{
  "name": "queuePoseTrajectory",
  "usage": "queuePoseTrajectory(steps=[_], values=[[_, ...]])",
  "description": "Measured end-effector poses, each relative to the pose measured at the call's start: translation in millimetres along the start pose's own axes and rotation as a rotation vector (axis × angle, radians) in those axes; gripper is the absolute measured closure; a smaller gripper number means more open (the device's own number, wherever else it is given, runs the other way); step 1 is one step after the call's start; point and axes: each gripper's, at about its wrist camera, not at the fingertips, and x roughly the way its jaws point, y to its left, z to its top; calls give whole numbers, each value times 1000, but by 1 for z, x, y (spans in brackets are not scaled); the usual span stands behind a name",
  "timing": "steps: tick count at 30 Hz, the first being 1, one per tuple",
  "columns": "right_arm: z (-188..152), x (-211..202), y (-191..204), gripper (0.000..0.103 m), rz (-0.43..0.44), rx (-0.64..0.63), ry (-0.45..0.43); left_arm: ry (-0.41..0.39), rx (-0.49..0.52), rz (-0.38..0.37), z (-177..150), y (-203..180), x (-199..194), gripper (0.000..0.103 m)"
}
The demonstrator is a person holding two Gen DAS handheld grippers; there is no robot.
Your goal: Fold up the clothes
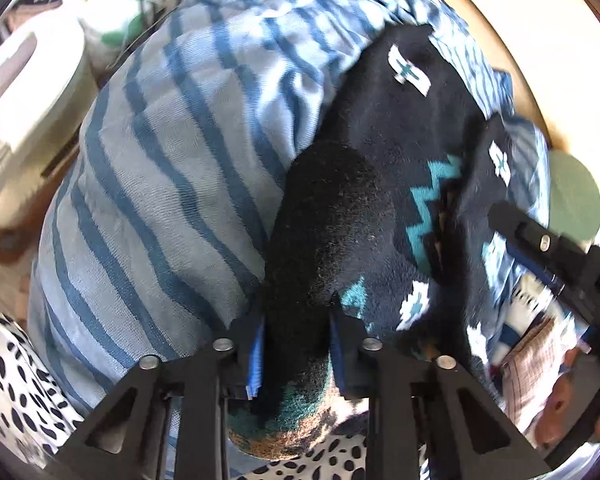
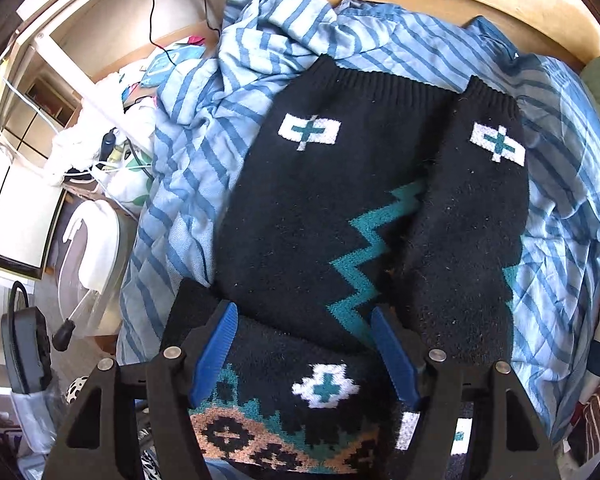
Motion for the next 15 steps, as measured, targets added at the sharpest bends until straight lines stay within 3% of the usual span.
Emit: queuePoseTrajectory(steps=[5,8,15], values=[[5,-4,-10,30,-18,16,-12,-53,84,-62,-17,-20,-32,81],[14,2,-10,30,-11,27,0,-55,106,-78,-21,-32,-32,81],[46,41,18,30,-61,-45,51,16,-10,-186,-14,-16,-11,81]])
